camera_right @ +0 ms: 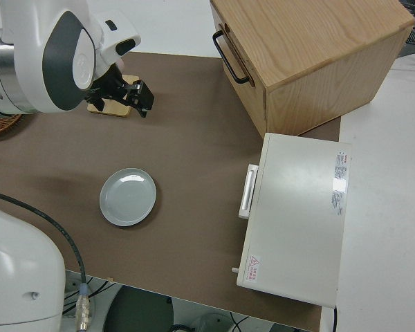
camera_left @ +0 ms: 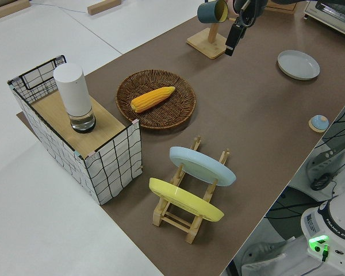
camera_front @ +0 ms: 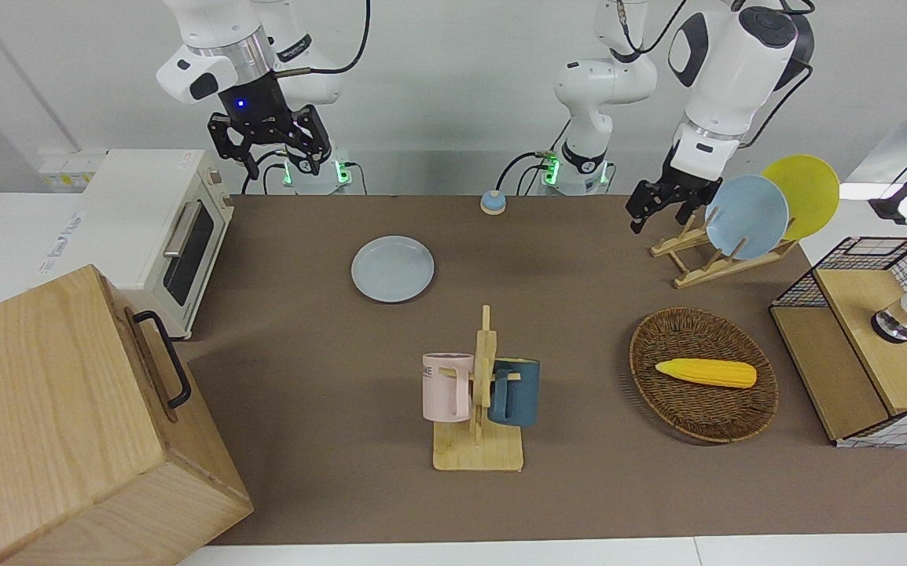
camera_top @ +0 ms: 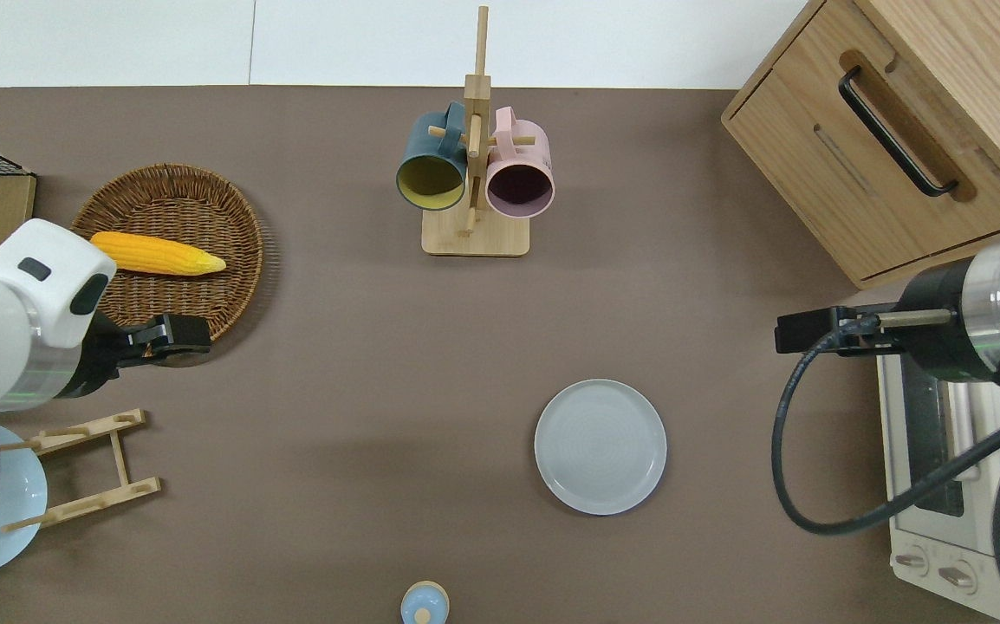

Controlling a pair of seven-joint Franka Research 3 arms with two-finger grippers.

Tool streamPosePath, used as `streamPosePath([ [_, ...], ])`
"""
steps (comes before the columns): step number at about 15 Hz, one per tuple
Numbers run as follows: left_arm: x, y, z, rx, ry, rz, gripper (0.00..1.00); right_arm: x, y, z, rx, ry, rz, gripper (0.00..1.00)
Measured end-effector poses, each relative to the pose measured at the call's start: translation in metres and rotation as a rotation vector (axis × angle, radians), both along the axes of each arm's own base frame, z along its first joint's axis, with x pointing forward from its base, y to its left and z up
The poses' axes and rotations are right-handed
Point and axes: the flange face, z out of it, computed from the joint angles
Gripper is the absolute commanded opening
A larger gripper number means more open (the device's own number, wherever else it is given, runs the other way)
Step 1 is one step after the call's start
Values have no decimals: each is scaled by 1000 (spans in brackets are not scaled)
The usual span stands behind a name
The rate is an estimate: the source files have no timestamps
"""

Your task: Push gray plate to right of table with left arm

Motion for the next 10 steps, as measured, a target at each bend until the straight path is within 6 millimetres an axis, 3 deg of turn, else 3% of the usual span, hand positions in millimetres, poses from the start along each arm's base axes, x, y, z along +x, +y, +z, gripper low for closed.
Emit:
streamPosePath([
  [6, -5, 11, 53, -27, 14, -6, 993, 0, 0, 0, 0, 0, 0, 996],
  [10, -7, 16, 64, -32, 15, -2, 993, 0, 0, 0, 0, 0, 0, 996],
])
